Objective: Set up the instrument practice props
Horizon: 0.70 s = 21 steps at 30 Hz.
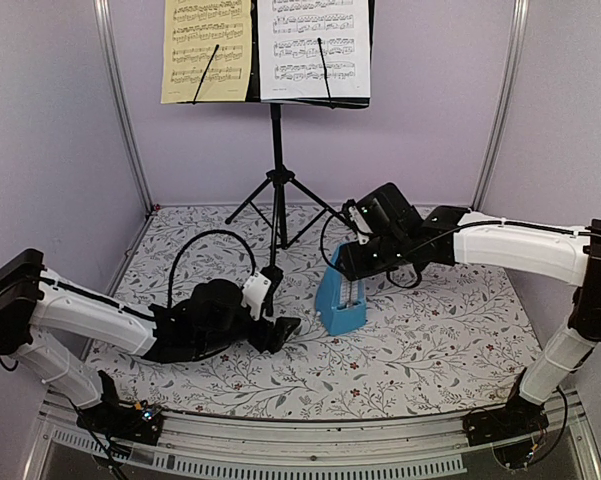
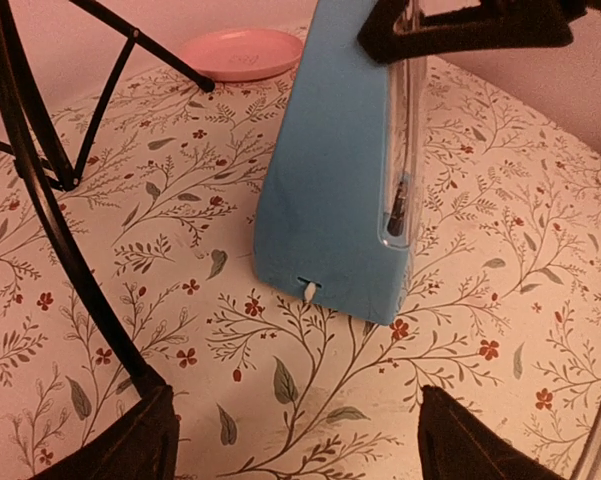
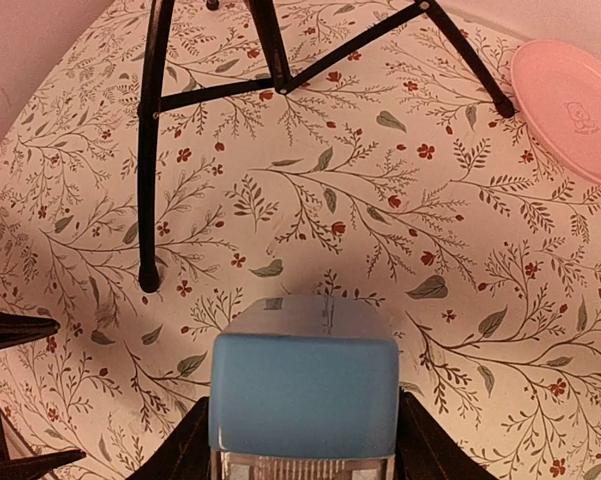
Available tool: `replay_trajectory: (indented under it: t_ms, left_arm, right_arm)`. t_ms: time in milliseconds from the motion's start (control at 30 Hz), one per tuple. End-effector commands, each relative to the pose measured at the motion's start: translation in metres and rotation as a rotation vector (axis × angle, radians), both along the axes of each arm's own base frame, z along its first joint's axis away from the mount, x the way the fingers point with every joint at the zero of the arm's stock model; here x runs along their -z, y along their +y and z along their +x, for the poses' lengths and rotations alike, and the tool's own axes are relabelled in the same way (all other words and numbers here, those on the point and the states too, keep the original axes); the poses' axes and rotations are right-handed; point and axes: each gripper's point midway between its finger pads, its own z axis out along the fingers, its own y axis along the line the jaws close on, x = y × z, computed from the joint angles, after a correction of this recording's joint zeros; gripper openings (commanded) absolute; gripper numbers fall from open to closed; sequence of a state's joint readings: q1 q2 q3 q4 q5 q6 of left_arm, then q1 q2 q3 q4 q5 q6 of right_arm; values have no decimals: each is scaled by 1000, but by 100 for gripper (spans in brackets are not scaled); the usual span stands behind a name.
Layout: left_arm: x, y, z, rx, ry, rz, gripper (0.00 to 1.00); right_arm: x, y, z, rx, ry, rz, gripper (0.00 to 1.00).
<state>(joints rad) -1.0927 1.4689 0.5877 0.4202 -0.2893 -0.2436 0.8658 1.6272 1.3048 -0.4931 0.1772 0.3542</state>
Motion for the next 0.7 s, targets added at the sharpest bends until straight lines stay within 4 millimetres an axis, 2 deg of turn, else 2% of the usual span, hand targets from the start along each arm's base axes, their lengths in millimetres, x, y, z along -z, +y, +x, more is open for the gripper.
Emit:
replay_trajectory:
  t_ms: [0, 233, 367, 467, 567, 600, 667]
  left_arm:
    - [-6, -5, 2, -4, -13, 7, 83]
    - [-13, -6, 2, 5, -14, 5, 84]
    - [-14, -7, -1, 19, -8, -8, 83]
    - [-13, -10, -5, 48, 6, -20, 80]
    - [-12, -13, -8, 71, 17, -25, 74]
    - [-12, -12, -7, 63, 16, -26, 72]
    - [-15, -8, -1, 45, 26, -47, 66]
  right_arm:
    - [-34, 16, 15, 66, -84, 60, 44]
    - [-38, 32, 0, 6, -66, 95, 79]
    - [-70, 31, -7, -29, -115, 186, 98]
    - [-101, 31, -15, -80, -164, 251, 100]
    - [-124, 20, -19, -120, -196, 309, 99]
    - [-126, 10, -16, -112, -194, 331, 99]
    - [-118, -24, -1, -48, -173, 361, 96]
